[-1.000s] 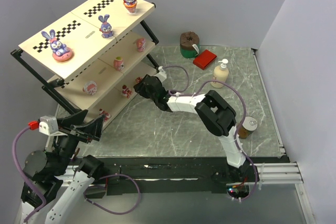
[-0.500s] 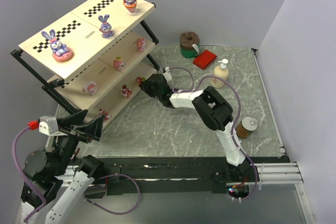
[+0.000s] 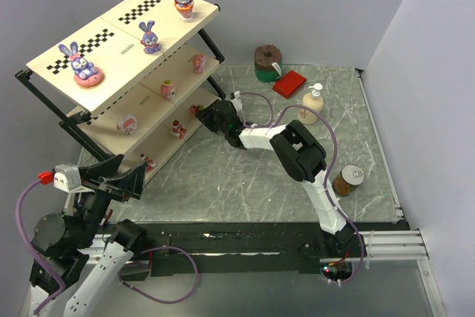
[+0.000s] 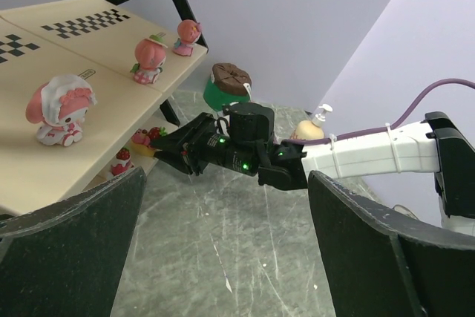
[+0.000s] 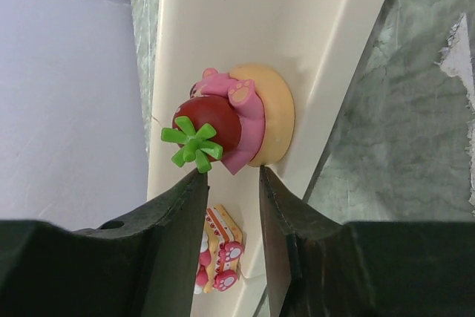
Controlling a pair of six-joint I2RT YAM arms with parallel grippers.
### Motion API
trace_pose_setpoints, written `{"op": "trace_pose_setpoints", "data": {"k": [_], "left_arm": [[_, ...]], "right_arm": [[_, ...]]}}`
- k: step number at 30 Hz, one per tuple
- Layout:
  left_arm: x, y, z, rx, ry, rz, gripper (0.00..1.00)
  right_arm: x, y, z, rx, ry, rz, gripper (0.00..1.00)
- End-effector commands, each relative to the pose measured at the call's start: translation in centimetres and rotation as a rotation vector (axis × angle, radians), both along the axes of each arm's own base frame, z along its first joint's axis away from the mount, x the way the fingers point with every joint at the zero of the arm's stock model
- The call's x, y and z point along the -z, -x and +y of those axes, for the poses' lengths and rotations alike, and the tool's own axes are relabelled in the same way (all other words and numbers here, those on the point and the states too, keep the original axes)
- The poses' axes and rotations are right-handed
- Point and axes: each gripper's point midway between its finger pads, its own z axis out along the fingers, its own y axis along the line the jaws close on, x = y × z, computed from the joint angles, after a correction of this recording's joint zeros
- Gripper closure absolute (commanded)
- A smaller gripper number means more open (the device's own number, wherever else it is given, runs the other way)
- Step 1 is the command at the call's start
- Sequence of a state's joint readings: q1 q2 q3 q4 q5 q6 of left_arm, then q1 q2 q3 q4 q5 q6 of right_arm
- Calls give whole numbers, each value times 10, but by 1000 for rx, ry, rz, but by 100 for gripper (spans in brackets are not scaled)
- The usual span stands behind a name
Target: Place and organize the plastic toys onto the shelf
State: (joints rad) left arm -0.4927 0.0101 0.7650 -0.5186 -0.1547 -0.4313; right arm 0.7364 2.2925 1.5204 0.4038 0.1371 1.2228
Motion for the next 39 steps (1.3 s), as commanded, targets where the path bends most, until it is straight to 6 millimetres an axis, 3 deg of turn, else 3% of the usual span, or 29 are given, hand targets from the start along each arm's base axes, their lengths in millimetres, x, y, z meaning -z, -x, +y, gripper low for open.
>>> {"op": "trace_pose_setpoints", "data": {"k": [1,7,13,25,39], "left_arm": [[-19,17,10,-3,44,-110,4],[-19,16,9,-3,43,-109,4],[-17,14,7,0,42,-106,4],[-17,15,8,1,43,-105,4],[-19,17,11,-7,45,-109,4]], "right_arm": [[-21,-17,1,38,-61,-30,59],[-23,-16,3,36,-93,-32,58],[-30,-3,21,0,-115,-50,57],[-21,9,49,-24,-130,-25,66],[-8,0,58,68,-96,18,67]]}}
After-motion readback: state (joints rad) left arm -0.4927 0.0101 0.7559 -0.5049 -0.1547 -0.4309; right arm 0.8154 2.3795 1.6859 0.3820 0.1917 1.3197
